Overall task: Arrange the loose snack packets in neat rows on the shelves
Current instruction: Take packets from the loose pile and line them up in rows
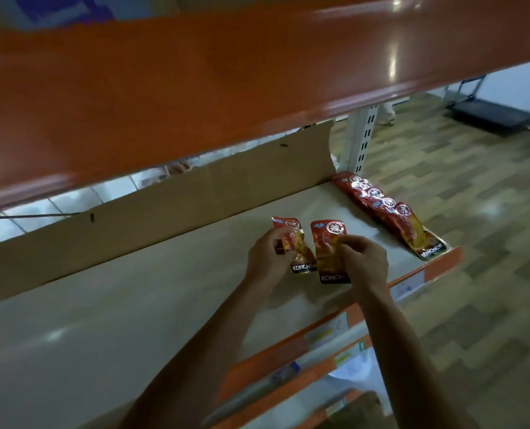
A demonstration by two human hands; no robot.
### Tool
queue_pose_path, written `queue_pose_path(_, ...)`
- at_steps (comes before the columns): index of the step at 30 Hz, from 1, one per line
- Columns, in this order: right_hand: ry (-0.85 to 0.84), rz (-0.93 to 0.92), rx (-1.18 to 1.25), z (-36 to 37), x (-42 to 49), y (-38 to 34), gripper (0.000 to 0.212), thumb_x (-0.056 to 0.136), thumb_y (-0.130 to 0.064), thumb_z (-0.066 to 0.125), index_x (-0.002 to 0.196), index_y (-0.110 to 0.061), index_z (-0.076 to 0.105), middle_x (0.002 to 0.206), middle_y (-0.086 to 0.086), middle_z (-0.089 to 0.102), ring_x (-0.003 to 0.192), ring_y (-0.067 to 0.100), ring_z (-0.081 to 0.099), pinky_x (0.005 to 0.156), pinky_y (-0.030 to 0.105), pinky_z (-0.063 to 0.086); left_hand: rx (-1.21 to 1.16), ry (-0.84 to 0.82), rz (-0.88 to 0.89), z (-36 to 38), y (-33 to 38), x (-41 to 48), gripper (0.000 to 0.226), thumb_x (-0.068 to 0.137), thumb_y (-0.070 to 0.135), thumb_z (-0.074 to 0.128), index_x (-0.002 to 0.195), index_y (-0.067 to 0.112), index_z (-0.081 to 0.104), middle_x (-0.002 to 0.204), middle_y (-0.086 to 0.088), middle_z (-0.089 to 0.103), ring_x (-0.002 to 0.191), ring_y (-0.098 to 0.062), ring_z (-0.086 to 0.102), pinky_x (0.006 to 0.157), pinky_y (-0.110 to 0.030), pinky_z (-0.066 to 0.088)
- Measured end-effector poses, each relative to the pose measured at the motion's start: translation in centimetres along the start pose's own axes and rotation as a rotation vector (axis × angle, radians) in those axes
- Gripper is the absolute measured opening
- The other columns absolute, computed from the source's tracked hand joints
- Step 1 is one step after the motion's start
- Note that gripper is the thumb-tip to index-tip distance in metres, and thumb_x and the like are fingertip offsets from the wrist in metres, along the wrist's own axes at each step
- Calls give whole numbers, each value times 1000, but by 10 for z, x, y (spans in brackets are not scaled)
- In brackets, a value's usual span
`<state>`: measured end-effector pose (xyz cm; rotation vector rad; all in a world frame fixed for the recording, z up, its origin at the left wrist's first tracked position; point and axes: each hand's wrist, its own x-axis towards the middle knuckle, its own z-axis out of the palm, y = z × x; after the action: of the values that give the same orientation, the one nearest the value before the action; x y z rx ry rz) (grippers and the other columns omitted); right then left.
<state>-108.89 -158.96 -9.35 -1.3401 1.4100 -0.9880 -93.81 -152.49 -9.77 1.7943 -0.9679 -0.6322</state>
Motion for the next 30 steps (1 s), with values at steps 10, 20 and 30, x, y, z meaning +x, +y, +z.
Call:
queue_pose_path(10,-186,-11,34,-23,81,-3,23,85,-3,60,82,-24,68,91,4,69,78,16,66,68,33,57,323,-17,59,69,21,52,47,83,14,69,129,20,60,125,-4,63,109,-15,59,90,-20,42)
queue_pose_path(20,-411,-78,8,-47,117,-9,16,87,-8,63,95,-20,71,91,-9,63,90,15,64,79,39,57,546,15,39,111,38,90,50,89,19,65,137,18,51,145,-12,35,129,-28,43,112,-36,33)
queue_pose_path(30,-330,-195,-83,-62,143,-18,24,87,-8,61,106,-19,71,108,7,67,94,21,65,80,36,57,677,8,32,122,45,123,53,90,38,63,140,28,49,146,-2,43,126,-30,38,107,-41,36)
